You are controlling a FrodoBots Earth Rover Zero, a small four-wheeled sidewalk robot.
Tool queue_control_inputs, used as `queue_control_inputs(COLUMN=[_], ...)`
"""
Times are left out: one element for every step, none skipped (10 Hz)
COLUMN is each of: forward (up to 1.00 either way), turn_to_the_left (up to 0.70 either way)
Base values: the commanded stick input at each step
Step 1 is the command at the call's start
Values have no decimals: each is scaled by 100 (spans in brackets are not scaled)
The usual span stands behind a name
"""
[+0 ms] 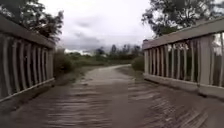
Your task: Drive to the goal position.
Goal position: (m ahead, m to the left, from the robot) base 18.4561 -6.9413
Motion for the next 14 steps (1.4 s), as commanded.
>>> queue_control_inputs(forward=[50,50,50,50,50,50,50,50,50,50,50,50,50,50], turn_to_the_left=[0,0,0,0,0,0,0,0,0,0,0,0,0,0])
